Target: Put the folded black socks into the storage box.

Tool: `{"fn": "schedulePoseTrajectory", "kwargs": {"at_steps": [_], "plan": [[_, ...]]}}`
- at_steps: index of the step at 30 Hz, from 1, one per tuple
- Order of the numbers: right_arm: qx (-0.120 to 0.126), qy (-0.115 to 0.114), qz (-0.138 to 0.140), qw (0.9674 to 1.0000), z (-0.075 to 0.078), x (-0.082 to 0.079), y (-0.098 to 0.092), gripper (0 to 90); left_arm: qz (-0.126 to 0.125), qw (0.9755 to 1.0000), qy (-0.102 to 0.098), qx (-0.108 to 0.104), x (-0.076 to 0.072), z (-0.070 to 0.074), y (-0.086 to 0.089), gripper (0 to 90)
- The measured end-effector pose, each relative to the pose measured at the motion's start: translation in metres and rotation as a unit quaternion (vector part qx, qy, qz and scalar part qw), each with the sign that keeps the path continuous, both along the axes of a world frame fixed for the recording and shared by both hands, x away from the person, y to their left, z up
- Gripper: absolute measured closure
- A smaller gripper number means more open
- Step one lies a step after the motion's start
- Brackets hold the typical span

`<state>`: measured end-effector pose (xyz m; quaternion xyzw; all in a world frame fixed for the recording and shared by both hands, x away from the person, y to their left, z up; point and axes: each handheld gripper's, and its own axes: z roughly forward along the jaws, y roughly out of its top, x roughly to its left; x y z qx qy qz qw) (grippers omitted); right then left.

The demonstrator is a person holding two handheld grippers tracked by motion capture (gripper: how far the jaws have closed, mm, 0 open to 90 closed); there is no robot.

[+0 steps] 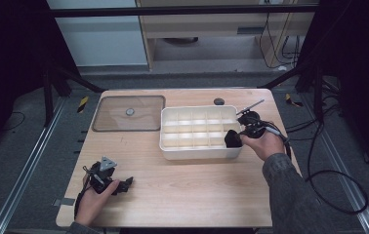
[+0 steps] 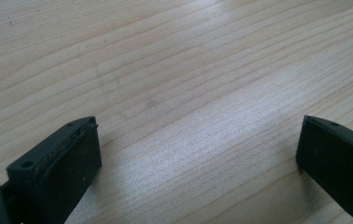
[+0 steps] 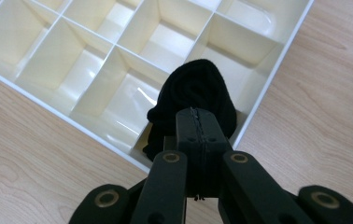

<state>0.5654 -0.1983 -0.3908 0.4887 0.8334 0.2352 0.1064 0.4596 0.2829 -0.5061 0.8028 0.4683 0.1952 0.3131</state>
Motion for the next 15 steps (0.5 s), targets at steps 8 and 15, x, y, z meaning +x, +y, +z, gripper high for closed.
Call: {"fn": "schedulePoseTrajectory", "kwargs": {"at_steps": [8,15], "plan": [[0.018,-0.022,-0.008,0.9996,0.01,-0.001,-0.003,90.0,0.0,1.0,-0.002,-0.001,0.0,0.0,0.0,0.0],[0.036,-0.04,-0.014,0.9984,0.016,-0.003,-0.009,88.0,0.0,1.0,-0.004,-0.002,0.001,-0.001,0.0,0.0]]}}
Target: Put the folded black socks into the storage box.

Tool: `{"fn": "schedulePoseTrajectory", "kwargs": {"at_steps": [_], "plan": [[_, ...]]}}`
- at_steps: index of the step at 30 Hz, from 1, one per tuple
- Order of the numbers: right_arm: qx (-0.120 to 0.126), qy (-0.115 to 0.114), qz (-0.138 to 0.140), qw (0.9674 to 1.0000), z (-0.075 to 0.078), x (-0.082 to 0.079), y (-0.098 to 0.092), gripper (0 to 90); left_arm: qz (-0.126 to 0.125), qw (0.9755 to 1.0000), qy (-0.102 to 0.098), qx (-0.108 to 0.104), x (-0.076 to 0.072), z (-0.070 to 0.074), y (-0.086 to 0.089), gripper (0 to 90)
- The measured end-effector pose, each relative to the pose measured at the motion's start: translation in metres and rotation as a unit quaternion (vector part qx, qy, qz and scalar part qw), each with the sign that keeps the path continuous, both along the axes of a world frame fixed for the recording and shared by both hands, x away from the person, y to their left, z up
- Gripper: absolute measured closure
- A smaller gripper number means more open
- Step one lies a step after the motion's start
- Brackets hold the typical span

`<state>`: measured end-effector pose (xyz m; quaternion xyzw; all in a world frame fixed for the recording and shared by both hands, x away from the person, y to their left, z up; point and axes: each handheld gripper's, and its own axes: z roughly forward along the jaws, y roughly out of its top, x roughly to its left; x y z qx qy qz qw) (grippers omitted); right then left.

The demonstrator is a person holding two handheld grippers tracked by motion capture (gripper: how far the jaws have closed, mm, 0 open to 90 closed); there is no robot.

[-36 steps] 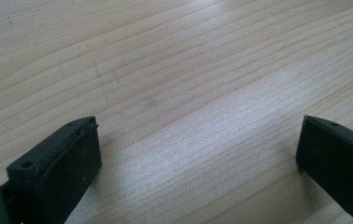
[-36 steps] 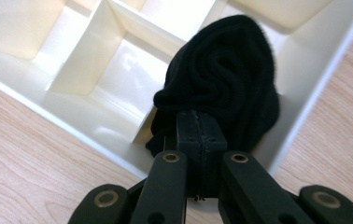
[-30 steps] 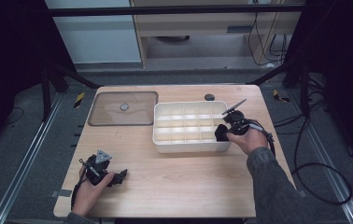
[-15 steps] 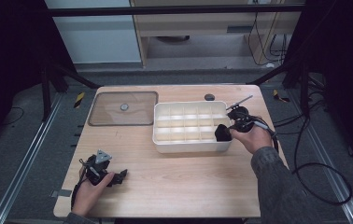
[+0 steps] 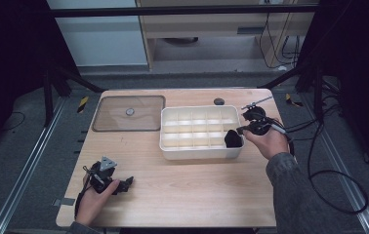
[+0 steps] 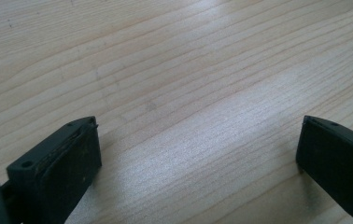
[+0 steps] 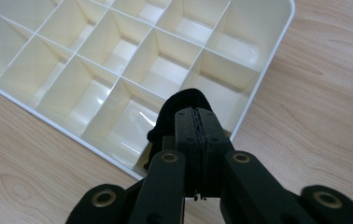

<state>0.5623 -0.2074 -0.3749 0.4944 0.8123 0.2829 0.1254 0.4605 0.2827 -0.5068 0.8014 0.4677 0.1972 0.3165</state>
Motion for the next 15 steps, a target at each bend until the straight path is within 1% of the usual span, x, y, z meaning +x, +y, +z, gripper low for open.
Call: {"fn": "schedulePoseTrajectory", "kwargs": {"at_steps": [7,10,15], "plan": [[0.016,-0.023,-0.005,0.9996,0.006,-0.004,-0.005,78.6,0.0,1.0,-0.001,0.0,0.0,0.0,0.0,0.0],[0.024,-0.029,-0.007,0.9993,0.008,-0.006,-0.007,72.4,0.0,1.0,-0.002,-0.001,0.001,0.0,0.0,0.0],[0.034,-0.039,-0.019,0.9985,0.011,-0.007,-0.01,52.8,0.001,1.0,-0.003,-0.002,0.001,0.0,0.0,0.0]]}}
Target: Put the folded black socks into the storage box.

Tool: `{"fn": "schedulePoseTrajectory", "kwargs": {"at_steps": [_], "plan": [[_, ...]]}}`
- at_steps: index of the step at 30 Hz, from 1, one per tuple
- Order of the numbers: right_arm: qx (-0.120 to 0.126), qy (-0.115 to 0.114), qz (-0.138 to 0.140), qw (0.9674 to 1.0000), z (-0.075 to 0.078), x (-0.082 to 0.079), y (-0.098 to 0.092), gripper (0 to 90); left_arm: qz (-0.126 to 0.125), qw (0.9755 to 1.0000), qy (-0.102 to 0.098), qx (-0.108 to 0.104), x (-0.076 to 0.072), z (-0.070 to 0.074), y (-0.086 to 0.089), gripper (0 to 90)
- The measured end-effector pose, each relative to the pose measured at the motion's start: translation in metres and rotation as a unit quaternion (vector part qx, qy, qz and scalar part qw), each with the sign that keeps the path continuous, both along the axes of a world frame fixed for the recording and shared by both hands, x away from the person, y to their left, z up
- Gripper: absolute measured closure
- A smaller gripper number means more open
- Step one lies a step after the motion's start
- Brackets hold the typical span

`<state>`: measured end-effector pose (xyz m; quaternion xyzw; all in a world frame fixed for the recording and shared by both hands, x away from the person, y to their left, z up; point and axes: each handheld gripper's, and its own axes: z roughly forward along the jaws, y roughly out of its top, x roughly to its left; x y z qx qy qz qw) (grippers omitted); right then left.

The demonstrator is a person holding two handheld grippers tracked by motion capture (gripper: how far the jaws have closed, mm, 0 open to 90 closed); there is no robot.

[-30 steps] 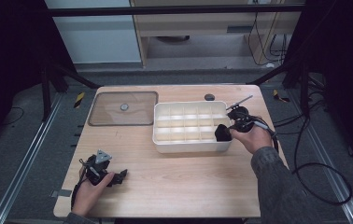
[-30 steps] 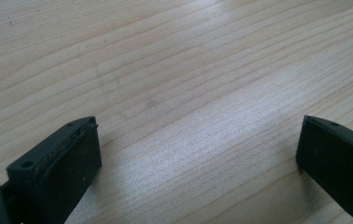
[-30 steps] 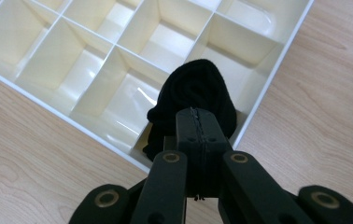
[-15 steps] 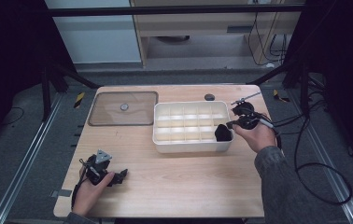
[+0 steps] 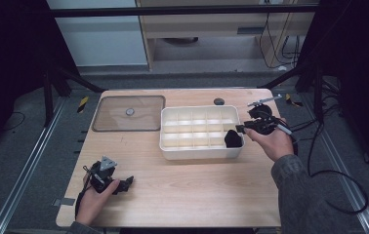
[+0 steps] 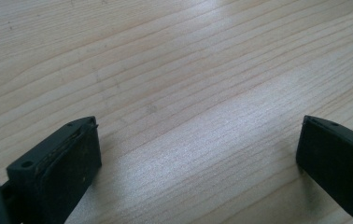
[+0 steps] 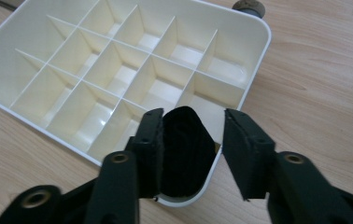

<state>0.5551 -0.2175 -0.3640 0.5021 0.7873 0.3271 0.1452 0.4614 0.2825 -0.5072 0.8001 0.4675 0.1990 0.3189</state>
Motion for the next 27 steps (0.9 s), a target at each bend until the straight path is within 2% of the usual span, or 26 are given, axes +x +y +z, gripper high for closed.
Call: {"fn": "schedulePoseTrajectory", "kwargs": {"at_steps": [4,10,12,15,19,27], "plan": [[0.005,-0.021,-0.008,0.9997,0.002,-0.001,0.0,35.0,-0.001,1.0,0.0,0.001,0.0,0.0,0.0,0.0],[0.01,-0.042,-0.014,0.999,0.006,-0.005,-0.001,20.0,-0.001,1.0,0.001,0.001,0.0,0.0,0.0,0.0],[0.013,-0.056,-0.017,0.9982,0.009,-0.007,-0.002,15.2,-0.001,1.0,0.001,0.001,0.0,0.0,0.0,0.0],[0.025,-0.065,-0.02,0.9974,0.013,-0.009,-0.005,9.7,-0.002,1.0,0.0,0.001,0.0,0.0,0.0,0.0],[0.025,-0.081,-0.015,0.9963,0.016,-0.014,-0.008,7.5,-0.001,1.0,0.0,0.001,0.0,0.0,0.0,0.0],[0.011,-0.095,-0.021,0.9952,0.02,-0.026,-0.016,11.0,-0.002,1.0,0.0,0.001,0.0,0.0,0.0,0.0]]}}
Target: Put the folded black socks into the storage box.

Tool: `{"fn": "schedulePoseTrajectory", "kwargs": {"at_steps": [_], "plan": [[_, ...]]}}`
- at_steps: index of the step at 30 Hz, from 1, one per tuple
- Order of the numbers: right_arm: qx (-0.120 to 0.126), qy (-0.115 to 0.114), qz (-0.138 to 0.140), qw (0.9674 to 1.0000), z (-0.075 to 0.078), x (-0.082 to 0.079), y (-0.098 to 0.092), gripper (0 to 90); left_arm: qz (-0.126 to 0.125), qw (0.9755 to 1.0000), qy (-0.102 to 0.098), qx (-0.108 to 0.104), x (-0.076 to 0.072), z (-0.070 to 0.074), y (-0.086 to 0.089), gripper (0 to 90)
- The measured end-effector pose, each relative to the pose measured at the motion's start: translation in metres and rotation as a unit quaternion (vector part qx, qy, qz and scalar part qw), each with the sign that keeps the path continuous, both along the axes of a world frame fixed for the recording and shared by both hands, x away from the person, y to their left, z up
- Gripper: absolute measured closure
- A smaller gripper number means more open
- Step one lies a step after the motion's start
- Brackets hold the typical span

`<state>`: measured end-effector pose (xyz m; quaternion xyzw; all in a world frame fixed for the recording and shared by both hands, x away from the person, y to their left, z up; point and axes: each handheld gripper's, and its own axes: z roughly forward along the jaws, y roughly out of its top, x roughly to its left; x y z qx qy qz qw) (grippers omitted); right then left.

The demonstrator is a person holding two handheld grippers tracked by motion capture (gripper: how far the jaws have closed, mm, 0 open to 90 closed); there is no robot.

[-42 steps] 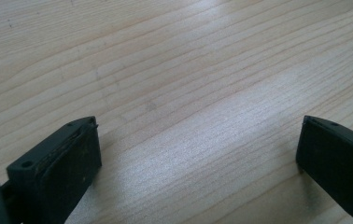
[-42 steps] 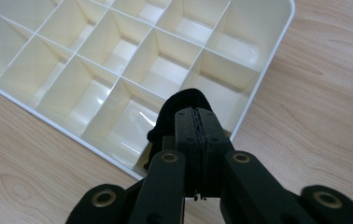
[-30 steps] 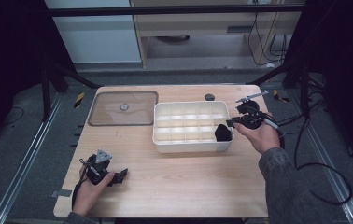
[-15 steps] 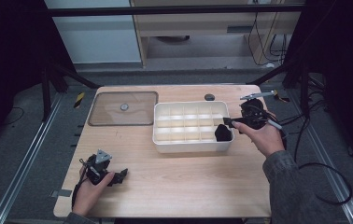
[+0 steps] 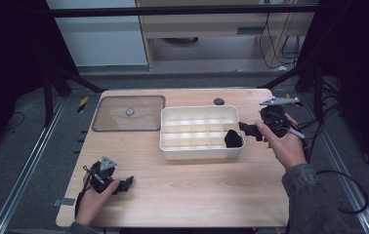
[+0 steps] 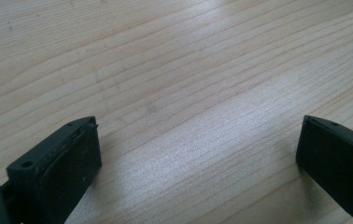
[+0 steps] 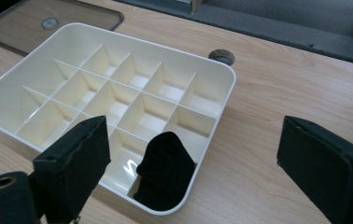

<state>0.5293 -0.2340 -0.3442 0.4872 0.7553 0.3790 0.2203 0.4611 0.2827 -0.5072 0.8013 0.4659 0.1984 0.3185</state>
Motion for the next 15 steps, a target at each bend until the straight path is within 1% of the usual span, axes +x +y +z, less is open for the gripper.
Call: {"fn": "schedulePoseTrajectory", "kwargs": {"at_steps": [3,6,9,13,15], "plan": [[-0.008,-0.005,-0.002,0.9999,0.001,-0.003,-0.003,12.8,0.001,1.0,-0.001,-0.002,-0.001,0.0,-0.001,0.0],[-0.02,-0.017,0.003,0.9996,0.0,-0.005,-0.006,13.5,0.0,1.0,0.0,-0.001,0.0,0.0,-0.001,0.0],[-0.026,-0.029,0.005,0.9992,-0.001,-0.008,-0.01,14.0,-0.001,1.0,0.001,-0.001,0.0,0.0,0.0,0.0],[-0.031,-0.042,0.008,0.9986,-0.004,-0.013,-0.016,14.1,-0.001,1.0,0.001,-0.001,0.0,0.0,-0.001,0.0],[-0.027,-0.048,0.008,0.9984,-0.006,-0.017,-0.018,13.5,-0.001,1.0,0.001,-0.001,0.0,0.0,-0.001,0.0]]}}
